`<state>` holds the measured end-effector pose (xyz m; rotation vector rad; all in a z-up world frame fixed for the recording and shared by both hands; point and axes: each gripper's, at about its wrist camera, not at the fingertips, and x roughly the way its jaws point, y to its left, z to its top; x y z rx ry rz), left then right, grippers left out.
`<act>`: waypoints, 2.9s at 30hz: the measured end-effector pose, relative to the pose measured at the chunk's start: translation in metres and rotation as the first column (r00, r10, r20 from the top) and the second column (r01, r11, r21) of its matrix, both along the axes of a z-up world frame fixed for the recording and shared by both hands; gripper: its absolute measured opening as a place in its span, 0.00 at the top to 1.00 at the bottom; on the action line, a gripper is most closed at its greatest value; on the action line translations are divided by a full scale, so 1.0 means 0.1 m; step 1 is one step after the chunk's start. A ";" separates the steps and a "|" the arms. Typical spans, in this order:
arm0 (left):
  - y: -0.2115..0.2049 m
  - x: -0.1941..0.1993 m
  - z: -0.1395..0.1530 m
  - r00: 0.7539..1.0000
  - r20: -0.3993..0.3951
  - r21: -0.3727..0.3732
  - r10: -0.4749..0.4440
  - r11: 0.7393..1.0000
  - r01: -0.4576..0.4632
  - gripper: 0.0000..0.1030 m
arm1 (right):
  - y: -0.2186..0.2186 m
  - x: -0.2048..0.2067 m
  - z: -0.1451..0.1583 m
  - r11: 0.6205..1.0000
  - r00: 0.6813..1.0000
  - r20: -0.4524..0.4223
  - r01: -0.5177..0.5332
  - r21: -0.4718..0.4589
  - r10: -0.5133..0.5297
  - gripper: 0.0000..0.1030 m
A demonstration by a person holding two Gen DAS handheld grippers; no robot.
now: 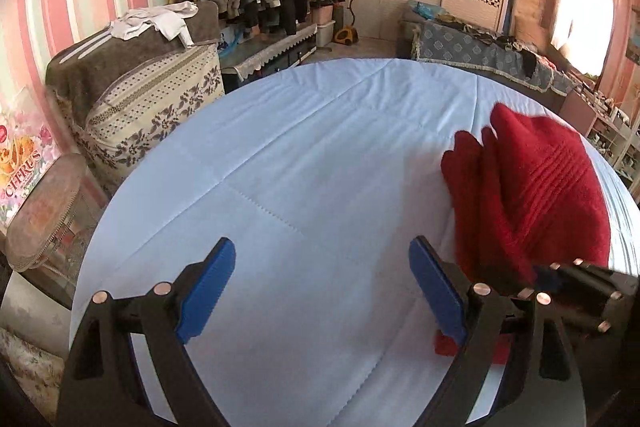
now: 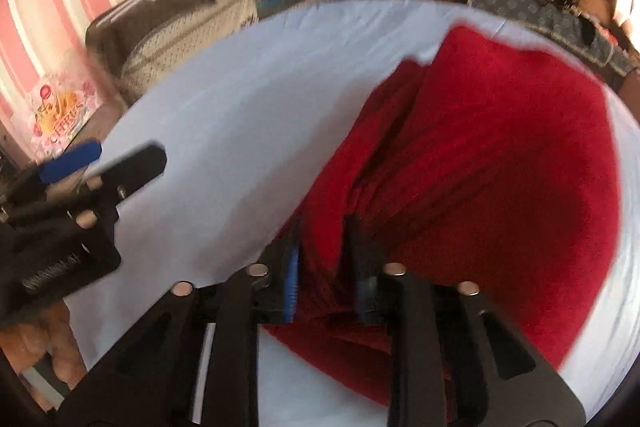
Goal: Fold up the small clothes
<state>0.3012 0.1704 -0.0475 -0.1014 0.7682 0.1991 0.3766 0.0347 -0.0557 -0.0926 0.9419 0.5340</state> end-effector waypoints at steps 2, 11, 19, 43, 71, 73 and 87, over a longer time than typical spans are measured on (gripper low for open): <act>-0.05 0.02 0.00 1.000 0.000 0.001 -0.010 1.000 0.010 0.14 | -0.09 -0.07 0.04 0.998 1.000 -0.001 -0.012 0.065 0.012 0.42; -0.47 0.22 0.12 0.995 0.018 -0.011 -0.097 0.995 0.097 0.13 | -1.49 -0.51 0.67 0.964 0.966 0.167 0.161 0.214 -0.198 0.13; -1.09 0.24 -0.05 0.963 0.004 0.012 -0.269 0.963 0.269 0.13 | -2.36 -0.54 0.58 0.912 0.941 0.090 0.289 0.291 -0.326 0.13; -1.01 0.12 -0.39 0.980 -0.007 0.113 -0.200 0.973 0.199 0.71 | -1.75 -0.24 0.22 0.960 0.956 0.112 0.260 0.107 -0.271 0.13; -1.45 1.02 0.10 0.954 -0.009 0.155 -0.301 0.942 0.299 0.14 | -1.79 0.99 -0.09 0.924 0.932 0.154 0.351 -0.154 -0.328 0.03; -1.45 1.11 -0.14 0.954 -0.073 0.135 -0.289 0.945 0.297 0.14 | -1.78 1.05 -0.16 0.930 0.938 0.130 0.339 -0.145 -0.321 0.03; -1.16 0.68 -0.24 0.964 0.046 0.179 -0.264 0.951 0.252 0.03 | -1.75 0.47 0.19 0.965 0.949 0.219 0.249 -0.077 -0.227 0.03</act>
